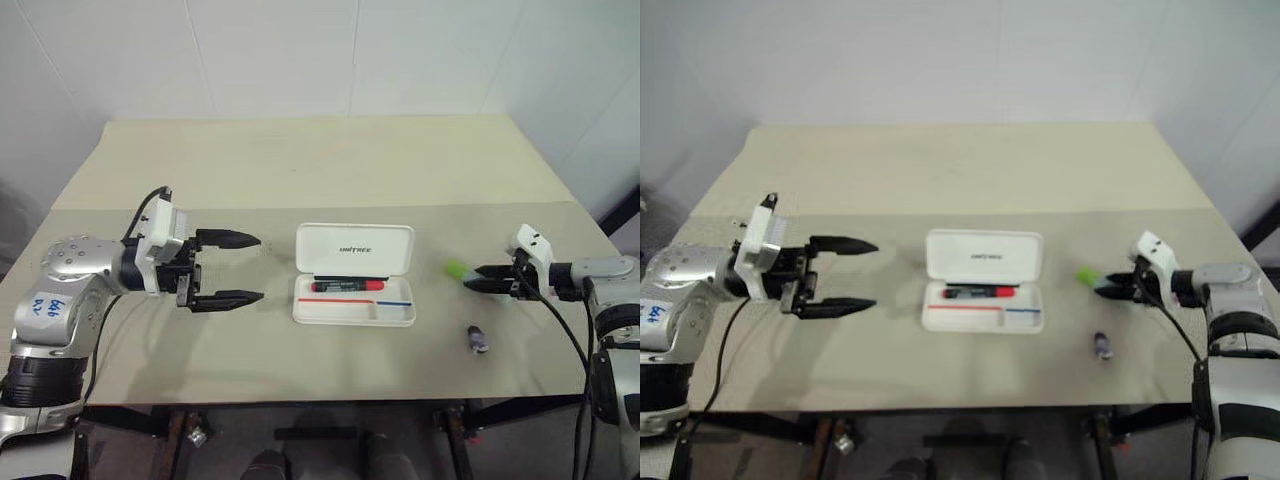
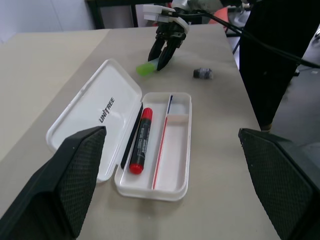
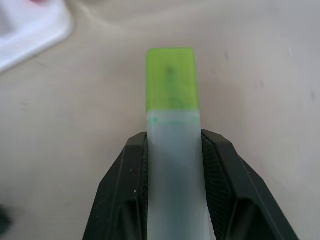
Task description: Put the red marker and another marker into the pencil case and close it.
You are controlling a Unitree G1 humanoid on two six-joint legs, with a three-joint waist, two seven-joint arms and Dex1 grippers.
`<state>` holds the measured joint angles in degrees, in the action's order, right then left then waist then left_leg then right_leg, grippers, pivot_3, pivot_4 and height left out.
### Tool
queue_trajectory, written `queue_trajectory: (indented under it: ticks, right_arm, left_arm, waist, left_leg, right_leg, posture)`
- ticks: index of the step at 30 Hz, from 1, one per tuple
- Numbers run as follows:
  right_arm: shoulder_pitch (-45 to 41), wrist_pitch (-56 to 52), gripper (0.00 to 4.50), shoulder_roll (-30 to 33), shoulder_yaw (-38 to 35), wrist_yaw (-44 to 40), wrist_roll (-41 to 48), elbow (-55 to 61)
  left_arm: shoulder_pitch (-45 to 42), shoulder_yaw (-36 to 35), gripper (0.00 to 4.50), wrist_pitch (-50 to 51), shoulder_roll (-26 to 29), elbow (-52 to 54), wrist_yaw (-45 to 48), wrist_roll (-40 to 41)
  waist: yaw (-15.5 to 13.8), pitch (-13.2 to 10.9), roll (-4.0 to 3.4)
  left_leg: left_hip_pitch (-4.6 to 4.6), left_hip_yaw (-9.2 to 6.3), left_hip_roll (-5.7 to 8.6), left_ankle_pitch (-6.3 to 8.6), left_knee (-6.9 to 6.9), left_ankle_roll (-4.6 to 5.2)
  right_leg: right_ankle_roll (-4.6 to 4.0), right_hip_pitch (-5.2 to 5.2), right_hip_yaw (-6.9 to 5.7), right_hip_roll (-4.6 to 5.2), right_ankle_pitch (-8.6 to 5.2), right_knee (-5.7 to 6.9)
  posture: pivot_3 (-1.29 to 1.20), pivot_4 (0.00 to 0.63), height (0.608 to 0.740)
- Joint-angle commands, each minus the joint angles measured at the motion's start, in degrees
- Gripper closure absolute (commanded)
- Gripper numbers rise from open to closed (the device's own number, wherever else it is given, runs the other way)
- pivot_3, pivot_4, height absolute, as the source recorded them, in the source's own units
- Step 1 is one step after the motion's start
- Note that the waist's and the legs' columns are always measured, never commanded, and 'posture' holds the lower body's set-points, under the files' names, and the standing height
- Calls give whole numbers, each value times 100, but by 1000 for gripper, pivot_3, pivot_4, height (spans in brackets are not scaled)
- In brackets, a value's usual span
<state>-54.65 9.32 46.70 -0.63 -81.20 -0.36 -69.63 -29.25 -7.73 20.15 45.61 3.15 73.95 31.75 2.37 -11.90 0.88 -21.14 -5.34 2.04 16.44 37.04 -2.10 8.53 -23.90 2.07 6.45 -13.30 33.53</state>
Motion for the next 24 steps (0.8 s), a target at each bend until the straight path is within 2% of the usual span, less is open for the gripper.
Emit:
queue_trajectory:
  ticks: [1,7,11,16,19,24]
  right_arm:
    - [104,-129,3405,240,-277,-484,403,681]
    - [1247,-1285,3405,479,-368,-934,1098,3003]
    - [1707,-2614,3405,424,-413,-416,1639,4768]
    - [2202,-3614,3405,134,-3,280,1794,6718]
    - [2147,-4008,3405,-94,268,517,1866,7322]
    - [1711,-4193,3405,-512,939,826,1658,7568]
  left_arm:
    - [-159,49,0,-280,-60,-191,87,-81]
    - [-38,187,0,-619,-143,-590,277,-201]
    - [-28,167,0,-605,-186,-888,344,-183]
    - [-22,175,0,-735,-229,-1164,373,-274]
    - [0,177,0,-794,-227,-1255,401,-310]
    - [66,162,0,-912,-223,-1399,399,-372]
  waist:
    - [16,0,0]
    - [-17,0,-1]
    - [-6,-1,-4]
    - [-71,-1,-3]
    - [-75,-1,-3]
    - [-84,0,-2]
  left_leg:
    - [1,0,0,0,-1,0]
    - [-4,-1,-1,2,-1,3]
    - [-5,3,0,4,4,5]
    - [1,-6,-6,2,5,2]
    - [-1,-3,-3,1,11,1]
    - [-8,-5,0,2,7,2]
  right_leg:
    - [0,0,0,0,0,0]
    - [1,0,-1,0,0,10]
    - [1,-5,1,4,0,10]
    - [-6,-8,-2,-2,-4,11]
    - [-4,-8,-1,3,-2,10]
    - [-4,-11,-2,5,-2,3]
  posture:
    - [0,150,740]
    - [0,150,740]
    - [0,150,740]
    - [0,150,740]
    - [0,150,740]
    - [0,150,740]
